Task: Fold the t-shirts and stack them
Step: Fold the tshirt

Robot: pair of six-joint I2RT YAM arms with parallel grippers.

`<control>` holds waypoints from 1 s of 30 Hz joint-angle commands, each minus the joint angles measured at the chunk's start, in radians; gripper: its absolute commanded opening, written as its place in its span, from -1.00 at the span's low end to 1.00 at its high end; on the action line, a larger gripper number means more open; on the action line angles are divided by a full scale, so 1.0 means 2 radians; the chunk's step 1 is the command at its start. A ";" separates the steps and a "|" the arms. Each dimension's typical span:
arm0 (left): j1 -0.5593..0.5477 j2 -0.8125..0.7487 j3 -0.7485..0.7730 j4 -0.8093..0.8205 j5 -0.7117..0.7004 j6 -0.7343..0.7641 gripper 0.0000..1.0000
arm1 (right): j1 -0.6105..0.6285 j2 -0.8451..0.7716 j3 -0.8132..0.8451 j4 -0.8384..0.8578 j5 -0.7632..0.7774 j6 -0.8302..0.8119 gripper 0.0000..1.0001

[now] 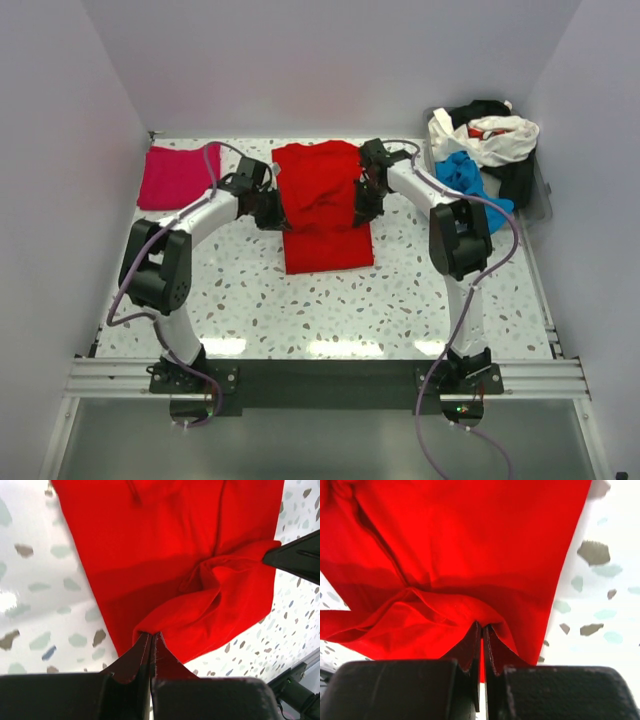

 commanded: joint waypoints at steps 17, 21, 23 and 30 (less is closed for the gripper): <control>0.041 0.086 0.118 -0.002 0.022 0.042 -1.00 | -0.055 0.062 0.135 -0.024 -0.006 -0.009 -1.00; 0.045 0.112 0.133 -0.003 0.028 0.043 -1.00 | -0.060 0.100 0.172 -0.035 -0.012 -0.013 -1.00; 0.046 0.117 0.141 -0.006 0.028 0.045 -1.00 | -0.060 0.109 0.184 -0.036 -0.017 -0.012 -1.00; 0.052 0.130 0.156 -0.005 0.032 0.045 -1.00 | -0.061 0.122 0.194 -0.032 -0.018 -0.012 -1.00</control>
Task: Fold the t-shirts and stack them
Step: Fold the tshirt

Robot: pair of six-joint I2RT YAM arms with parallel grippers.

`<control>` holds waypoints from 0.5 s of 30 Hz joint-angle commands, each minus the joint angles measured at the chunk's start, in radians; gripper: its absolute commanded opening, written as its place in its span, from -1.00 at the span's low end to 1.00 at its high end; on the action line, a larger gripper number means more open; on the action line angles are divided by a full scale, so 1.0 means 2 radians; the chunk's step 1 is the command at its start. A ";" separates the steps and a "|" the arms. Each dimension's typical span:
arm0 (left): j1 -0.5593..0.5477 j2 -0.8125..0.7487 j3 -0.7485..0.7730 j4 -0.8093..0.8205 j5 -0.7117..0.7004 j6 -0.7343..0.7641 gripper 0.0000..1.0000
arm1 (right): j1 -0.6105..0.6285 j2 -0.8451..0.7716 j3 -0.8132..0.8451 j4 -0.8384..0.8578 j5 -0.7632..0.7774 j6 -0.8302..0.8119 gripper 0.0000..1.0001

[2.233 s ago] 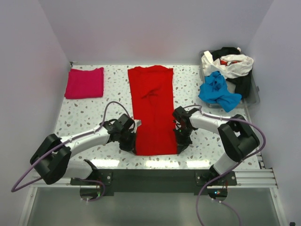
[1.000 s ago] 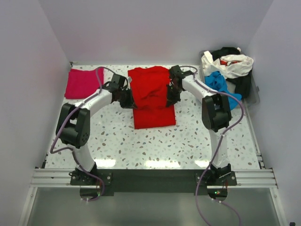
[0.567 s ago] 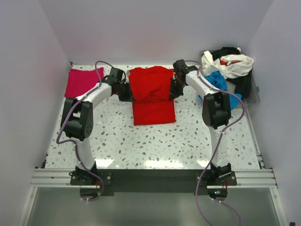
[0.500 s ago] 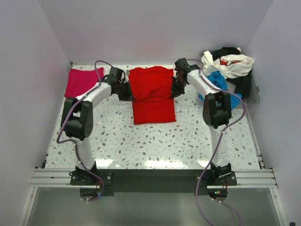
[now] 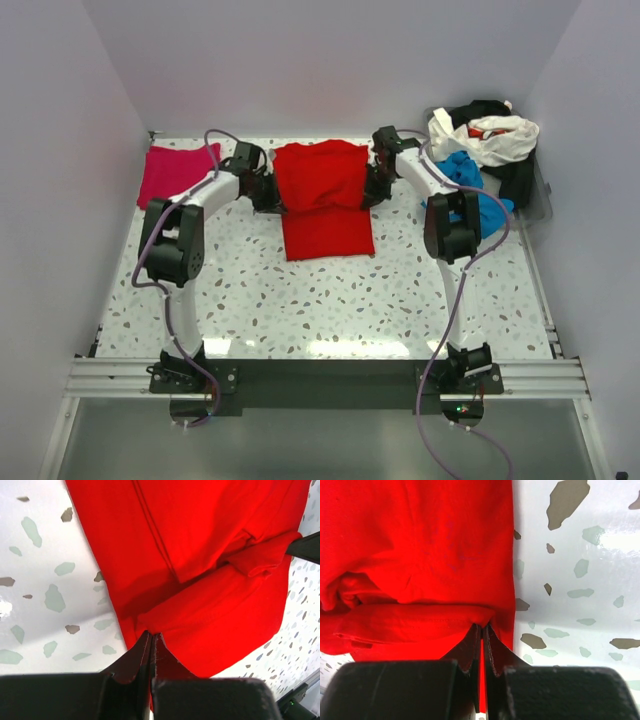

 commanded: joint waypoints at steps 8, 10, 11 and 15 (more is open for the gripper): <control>0.017 0.016 0.087 0.014 -0.002 -0.014 0.07 | -0.009 -0.028 0.059 0.022 -0.013 0.031 -0.08; 0.021 -0.007 0.087 0.036 -0.018 -0.026 0.33 | -0.010 -0.046 0.051 0.047 -0.013 0.038 0.29; 0.022 -0.022 0.086 0.041 -0.023 -0.026 0.49 | -0.010 -0.063 0.048 0.053 -0.013 0.039 0.36; 0.020 -0.055 0.044 0.070 -0.018 -0.020 0.62 | -0.009 -0.102 -0.001 0.083 -0.023 0.034 0.44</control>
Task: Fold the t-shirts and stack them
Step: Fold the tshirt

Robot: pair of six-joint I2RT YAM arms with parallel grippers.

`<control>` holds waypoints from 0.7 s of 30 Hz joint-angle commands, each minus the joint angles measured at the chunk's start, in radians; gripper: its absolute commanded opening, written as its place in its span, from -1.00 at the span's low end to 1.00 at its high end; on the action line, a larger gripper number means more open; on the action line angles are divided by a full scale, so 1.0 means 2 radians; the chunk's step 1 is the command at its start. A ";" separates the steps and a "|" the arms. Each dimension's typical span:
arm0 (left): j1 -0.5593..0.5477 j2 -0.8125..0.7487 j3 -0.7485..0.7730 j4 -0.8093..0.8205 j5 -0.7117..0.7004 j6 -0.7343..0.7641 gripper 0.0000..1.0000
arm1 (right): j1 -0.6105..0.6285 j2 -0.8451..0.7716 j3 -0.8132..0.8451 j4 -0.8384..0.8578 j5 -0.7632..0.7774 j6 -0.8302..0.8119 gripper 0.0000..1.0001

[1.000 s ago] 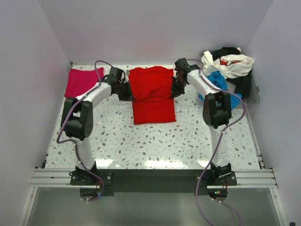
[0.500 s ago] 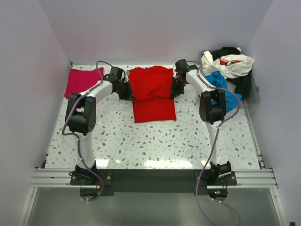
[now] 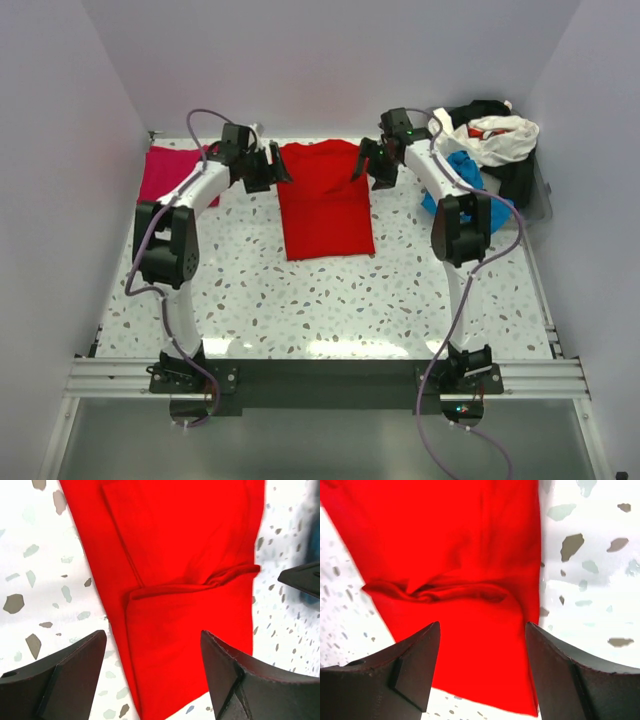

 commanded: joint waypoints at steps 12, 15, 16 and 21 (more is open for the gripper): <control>-0.062 -0.154 -0.217 0.038 -0.018 0.036 0.62 | -0.001 -0.202 -0.293 0.061 -0.031 -0.031 0.44; -0.076 -0.173 -0.246 0.044 -0.025 0.031 0.63 | 0.000 -0.219 -0.348 0.078 -0.034 -0.028 0.44; -0.079 -0.178 -0.253 0.046 -0.028 0.030 0.63 | 0.001 -0.225 -0.359 0.083 -0.036 -0.026 0.44; -0.087 -0.183 -0.284 0.039 -0.044 0.023 0.56 | 0.012 -0.231 -0.395 0.096 -0.039 -0.018 0.42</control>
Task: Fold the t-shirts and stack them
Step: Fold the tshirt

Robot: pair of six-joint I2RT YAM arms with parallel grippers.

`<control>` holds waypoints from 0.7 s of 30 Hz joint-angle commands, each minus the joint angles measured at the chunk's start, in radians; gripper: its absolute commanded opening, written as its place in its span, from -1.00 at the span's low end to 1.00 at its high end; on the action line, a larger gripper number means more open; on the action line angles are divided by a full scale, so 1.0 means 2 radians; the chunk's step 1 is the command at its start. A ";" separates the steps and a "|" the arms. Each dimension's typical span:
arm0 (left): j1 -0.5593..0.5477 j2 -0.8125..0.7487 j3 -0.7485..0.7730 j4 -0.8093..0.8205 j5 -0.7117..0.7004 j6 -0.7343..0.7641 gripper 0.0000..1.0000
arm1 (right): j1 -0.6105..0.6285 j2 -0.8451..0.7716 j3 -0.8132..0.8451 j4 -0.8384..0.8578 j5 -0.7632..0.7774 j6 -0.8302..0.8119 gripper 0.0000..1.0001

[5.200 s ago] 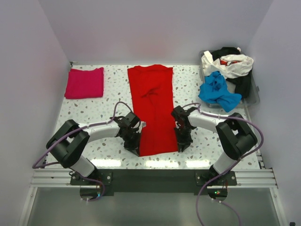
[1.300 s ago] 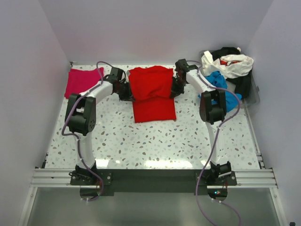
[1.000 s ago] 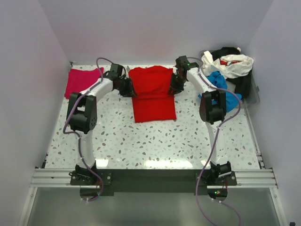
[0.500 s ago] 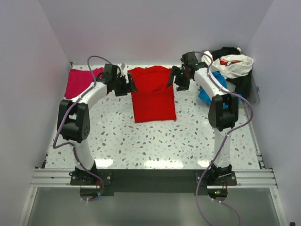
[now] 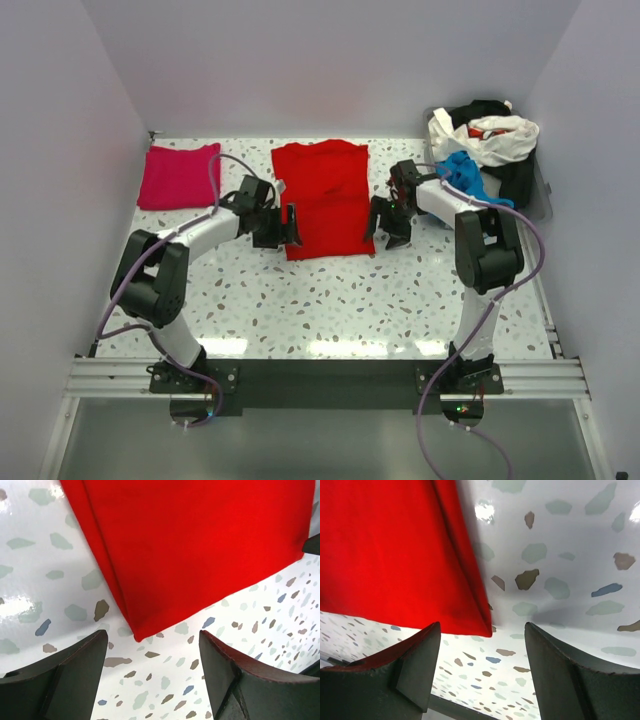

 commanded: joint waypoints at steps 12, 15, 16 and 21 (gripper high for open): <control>-0.006 -0.016 -0.041 0.042 -0.006 -0.019 0.39 | 0.025 -0.040 -0.049 0.036 0.020 0.020 0.25; -0.008 -0.018 -0.043 0.040 -0.011 -0.020 0.39 | 0.034 -0.041 -0.056 0.031 0.032 0.019 0.16; -0.008 -0.020 -0.045 0.038 -0.014 -0.020 0.39 | 0.034 -0.041 -0.059 0.036 0.033 0.019 0.14; -0.009 -0.020 -0.051 0.037 -0.016 -0.018 0.39 | 0.035 -0.033 -0.079 0.054 0.035 0.023 -0.13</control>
